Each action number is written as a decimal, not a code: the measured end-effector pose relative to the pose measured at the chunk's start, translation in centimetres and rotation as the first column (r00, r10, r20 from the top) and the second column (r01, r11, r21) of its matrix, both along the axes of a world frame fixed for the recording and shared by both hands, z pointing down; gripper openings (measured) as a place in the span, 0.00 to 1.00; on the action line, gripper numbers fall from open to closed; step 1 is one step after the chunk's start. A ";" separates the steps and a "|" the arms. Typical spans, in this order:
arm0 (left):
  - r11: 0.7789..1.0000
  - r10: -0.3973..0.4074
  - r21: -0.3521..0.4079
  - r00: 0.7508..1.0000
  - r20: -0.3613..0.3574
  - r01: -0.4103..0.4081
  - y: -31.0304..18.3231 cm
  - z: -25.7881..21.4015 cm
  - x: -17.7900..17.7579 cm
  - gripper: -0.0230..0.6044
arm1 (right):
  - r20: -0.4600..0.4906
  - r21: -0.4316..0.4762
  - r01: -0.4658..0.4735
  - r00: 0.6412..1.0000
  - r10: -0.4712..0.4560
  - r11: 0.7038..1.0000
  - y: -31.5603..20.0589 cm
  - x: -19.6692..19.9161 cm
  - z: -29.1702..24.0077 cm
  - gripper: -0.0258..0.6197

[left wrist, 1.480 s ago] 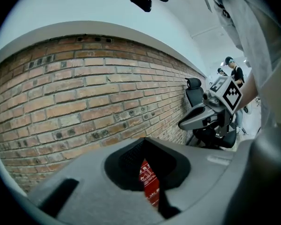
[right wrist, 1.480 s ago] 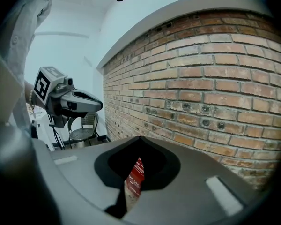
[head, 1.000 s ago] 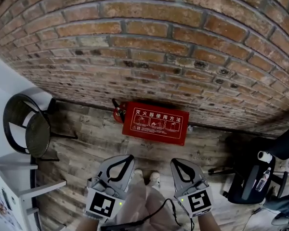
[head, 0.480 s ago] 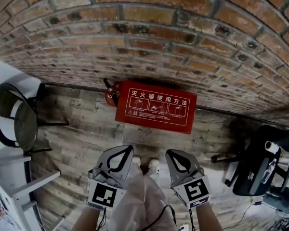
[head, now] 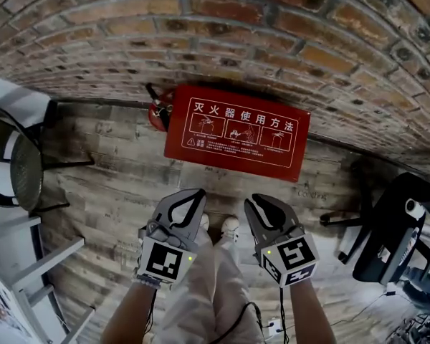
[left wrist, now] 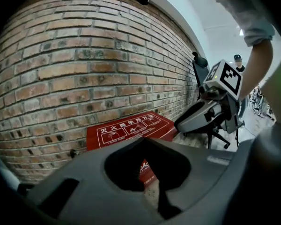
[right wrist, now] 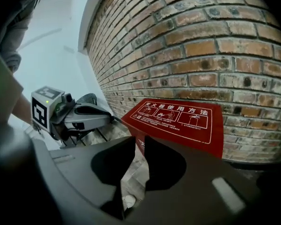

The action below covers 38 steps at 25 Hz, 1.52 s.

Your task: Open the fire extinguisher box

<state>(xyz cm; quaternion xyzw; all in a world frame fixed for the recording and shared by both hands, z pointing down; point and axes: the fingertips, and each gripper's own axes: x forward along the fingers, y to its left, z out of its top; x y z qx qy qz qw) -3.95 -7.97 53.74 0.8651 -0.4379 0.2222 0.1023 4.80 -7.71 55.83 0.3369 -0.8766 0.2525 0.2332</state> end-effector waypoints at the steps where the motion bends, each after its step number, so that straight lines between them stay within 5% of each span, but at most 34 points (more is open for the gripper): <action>1: 1.000 0.008 -0.011 1.000 0.003 -0.008 0.0 1.0 0.1 0.03 | 0.003 -0.012 -0.001 1.000 0.001 1.000 -0.1 -0.1 0.7 0.15; 18: 0.992 0.040 -0.118 0.999 0.036 -0.035 -1.8 12.8 0.4 0.03 | 0.139 -0.187 -0.109 0.981 0.136 0.976 -2.5 -0.8 9.9 0.35; 24: 0.992 0.025 -0.127 0.999 0.037 -0.020 -2.6 14.0 0.5 0.03 | 0.228 -0.215 -0.204 0.941 0.252 0.955 -4.2 -0.7 10.3 0.37; 38: 0.990 0.042 -0.135 0.999 0.028 -0.038 -3.7 14.2 1.8 0.04 | 0.267 -0.210 -0.195 0.931 0.248 0.958 -4.1 -1.0 9.1 0.34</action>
